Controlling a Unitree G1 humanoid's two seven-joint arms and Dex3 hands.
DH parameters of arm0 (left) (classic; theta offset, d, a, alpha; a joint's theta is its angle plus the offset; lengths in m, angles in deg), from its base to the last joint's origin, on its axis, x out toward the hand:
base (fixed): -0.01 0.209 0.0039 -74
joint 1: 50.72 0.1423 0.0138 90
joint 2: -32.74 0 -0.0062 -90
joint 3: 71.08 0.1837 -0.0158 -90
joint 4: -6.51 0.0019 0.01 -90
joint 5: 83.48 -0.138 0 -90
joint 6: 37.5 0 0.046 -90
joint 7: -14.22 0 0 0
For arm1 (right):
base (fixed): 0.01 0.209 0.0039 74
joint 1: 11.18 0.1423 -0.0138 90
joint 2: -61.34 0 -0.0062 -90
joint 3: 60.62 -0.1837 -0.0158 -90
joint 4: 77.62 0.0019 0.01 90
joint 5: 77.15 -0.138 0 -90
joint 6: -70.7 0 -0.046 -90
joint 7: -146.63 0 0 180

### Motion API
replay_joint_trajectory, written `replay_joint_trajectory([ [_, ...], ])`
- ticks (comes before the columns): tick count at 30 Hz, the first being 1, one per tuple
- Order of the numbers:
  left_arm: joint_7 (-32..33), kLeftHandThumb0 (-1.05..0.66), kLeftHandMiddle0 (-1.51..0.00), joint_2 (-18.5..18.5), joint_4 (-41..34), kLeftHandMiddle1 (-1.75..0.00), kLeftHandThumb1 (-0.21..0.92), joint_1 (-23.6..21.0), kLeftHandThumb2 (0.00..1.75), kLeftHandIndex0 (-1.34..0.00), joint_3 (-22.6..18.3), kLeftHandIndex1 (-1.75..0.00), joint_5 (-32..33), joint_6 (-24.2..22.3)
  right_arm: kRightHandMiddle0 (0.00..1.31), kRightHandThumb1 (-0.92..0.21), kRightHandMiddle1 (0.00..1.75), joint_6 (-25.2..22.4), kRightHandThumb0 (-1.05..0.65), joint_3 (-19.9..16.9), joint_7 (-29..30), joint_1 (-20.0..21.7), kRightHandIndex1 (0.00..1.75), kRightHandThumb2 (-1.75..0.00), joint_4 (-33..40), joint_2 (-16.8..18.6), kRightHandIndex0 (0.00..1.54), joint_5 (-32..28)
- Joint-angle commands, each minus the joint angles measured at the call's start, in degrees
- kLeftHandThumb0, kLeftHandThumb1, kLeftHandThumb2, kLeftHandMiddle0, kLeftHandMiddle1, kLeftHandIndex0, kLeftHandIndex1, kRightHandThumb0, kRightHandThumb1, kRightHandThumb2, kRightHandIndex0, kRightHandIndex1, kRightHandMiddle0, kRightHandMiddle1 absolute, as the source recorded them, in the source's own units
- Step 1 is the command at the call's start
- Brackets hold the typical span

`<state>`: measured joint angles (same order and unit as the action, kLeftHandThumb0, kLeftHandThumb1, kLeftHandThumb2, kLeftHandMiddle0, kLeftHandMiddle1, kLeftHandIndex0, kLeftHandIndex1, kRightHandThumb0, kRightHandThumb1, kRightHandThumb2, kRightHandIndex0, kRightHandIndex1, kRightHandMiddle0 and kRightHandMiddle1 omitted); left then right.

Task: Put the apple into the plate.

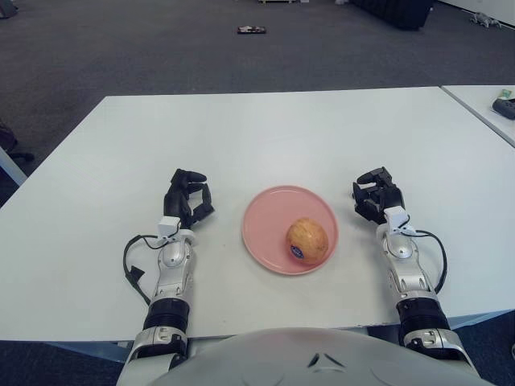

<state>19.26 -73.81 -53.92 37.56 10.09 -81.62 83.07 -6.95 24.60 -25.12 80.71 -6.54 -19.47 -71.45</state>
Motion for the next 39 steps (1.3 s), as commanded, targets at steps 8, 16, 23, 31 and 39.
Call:
replay_joint_trajectory([
  [8,-1.19,-0.42,-0.81,-0.42,2.96,-1.75,0.49,2.65,1.11,-0.47,0.13,-1.75,0.68,0.3,0.3,-0.74,1.75,-2.6,-0.37,-0.58,-1.87,-1.38,1.32,-0.79,-2.7,1.35,0.47,-2.85],
  [16,-1.26,-0.42,-0.8,-0.48,2.95,-1.75,0.5,2.57,1.1,-0.47,-0.15,-1.75,0.92,0.19,0.3,-0.73,1.75,-2.43,-0.37,-0.78,-1.47,-1.72,1.33,-0.79,-2.83,1.96,0.48,-3.39],
  [23,-0.82,-0.42,-0.79,-0.45,2.91,-1.75,0.5,2.57,1.1,-0.46,-0.23,-1.75,0.66,-0.11,0.3,-0.73,1.75,-1.81,-0.37,-0.95,-1.55,-2.23,1.32,-0.8,-2.43,2.49,0.47,-3.49],
  [31,-0.93,-0.42,-0.79,-0.32,2.58,-1.75,0.5,2.68,1.09,-0.46,-0.14,-1.75,0.58,-0.54,0.3,-0.73,1.75,-1.08,-0.37,-1.0,-1.74,-2.65,1.32,-0.8,-1.95,2.96,0.47,-3.55],
  [39,-0.77,-0.42,-0.8,-0.25,2.23,-1.75,0.5,2.84,1.1,-0.47,-0.1,-1.75,0.42,-1.06,0.31,-0.72,1.75,-0.49,-0.37,-1.02,-1.88,-2.98,1.33,-0.8,-1.54,3.25,0.47,-3.66],
])
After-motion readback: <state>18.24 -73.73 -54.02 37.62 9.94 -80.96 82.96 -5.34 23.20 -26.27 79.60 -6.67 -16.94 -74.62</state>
